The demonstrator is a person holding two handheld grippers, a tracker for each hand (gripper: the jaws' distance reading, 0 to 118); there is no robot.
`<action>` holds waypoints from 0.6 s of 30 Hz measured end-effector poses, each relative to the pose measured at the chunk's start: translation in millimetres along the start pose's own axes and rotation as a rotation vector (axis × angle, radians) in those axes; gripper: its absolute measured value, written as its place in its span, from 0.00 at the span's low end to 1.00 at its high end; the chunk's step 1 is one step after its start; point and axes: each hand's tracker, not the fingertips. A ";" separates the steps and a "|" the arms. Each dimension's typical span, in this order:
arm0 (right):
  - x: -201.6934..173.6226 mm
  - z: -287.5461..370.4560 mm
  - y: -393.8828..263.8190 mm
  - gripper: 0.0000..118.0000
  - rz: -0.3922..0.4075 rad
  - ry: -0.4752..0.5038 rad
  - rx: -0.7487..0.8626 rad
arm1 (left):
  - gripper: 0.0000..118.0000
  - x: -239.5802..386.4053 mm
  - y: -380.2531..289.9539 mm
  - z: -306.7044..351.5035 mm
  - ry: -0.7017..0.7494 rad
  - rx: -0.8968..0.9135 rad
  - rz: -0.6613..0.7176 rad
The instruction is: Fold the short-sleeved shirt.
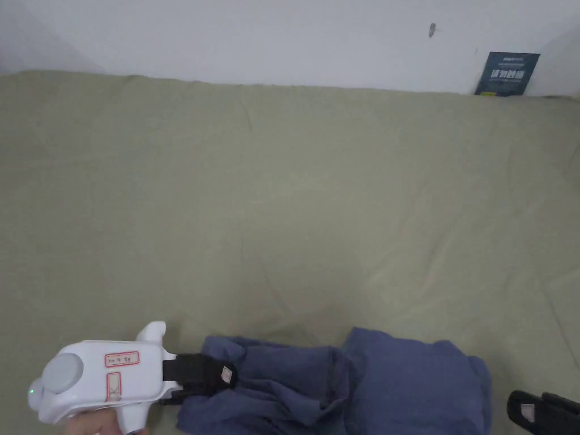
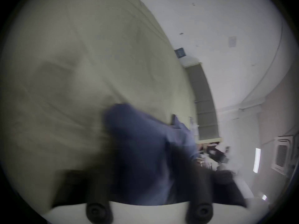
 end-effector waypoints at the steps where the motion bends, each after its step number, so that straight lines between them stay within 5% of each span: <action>1: -1.8 2.7 -0.4 0.00 -0.001 -0.002 0.001 | 0.12 5.8 1.5 7.5 -0.041 0.049 0.035; 4: -0.1 7.6 -0.5 0.00 -0.001 0.000 0.009 | 0.12 15.5 -0.5 26.9 0.132 0.150 -0.095; 8: -2.6 11.7 0.6 0.00 0.004 0.009 0.025 | 0.12 27.2 -7.3 55.7 0.101 0.198 -0.080; 12: -3.3 12.9 5.6 0.00 0.000 0.041 0.046 | 0.12 48.4 -14.5 103.4 0.202 0.275 -0.053; 14: -5.5 13.8 8.2 0.00 0.010 0.051 0.055 | 0.12 64.2 -16.8 126.4 0.373 0.322 -0.058; 18: -4.0 12.4 11.6 0.00 0.018 0.074 0.062 | 0.12 114.7 -27.5 130.9 0.362 0.328 -0.092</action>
